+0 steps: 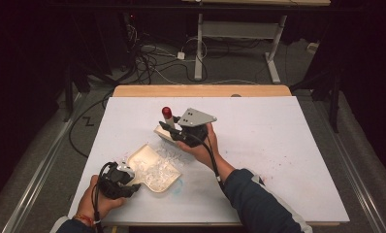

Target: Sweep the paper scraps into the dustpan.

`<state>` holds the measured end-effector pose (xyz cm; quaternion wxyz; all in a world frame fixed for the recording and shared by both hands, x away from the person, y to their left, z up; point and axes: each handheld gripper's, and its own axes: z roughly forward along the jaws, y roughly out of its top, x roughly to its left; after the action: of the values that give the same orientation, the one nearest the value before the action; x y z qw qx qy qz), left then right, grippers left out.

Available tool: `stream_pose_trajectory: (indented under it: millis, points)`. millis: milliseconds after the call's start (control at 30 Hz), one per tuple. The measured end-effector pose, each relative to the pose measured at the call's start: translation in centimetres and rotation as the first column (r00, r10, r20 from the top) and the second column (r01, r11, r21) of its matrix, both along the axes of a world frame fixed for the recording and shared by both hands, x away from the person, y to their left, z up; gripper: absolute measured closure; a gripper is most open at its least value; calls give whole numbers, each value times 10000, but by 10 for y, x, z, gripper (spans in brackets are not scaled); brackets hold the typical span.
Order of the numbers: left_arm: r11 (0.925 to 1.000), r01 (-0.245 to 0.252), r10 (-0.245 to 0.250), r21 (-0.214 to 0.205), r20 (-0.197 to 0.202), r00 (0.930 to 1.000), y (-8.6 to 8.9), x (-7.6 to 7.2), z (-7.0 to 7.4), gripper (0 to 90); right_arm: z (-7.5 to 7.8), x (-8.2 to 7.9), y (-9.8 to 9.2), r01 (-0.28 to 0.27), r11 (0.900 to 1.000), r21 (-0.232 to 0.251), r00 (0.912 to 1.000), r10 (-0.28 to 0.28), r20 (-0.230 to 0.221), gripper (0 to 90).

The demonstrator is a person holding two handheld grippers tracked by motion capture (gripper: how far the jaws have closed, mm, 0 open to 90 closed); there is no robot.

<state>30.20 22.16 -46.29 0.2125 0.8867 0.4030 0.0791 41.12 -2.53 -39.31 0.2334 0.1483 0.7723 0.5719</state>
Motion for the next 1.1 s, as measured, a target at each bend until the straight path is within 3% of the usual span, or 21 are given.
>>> stream_pose_trajectory:
  millis: [233,500,600,833,1100]
  points:
    - [10000,28,-28,67,67,10000,-2,-1,0,633,-4,-14,14,-1099,9939,-22,9938,1099,-137,695]
    - [9999,145,-146,94,126,9998,-7,-2,2,633,2,-31,13,-2088,9779,140,9777,2090,-180,700]
    - [9997,211,-212,129,102,9997,-9,-2,2,633,8,-34,9,-2377,9704,428,9708,2388,-243,700]
    - [9995,261,-263,154,95,9996,-11,-2,2,632,24,-39,-1,-2072,9765,598,9783,2065,164,699]
    - [9989,379,-379,271,6,9993,-15,-2,2,633,32,-40,-22,-1210,9917,436,9926,1213,-33,699]
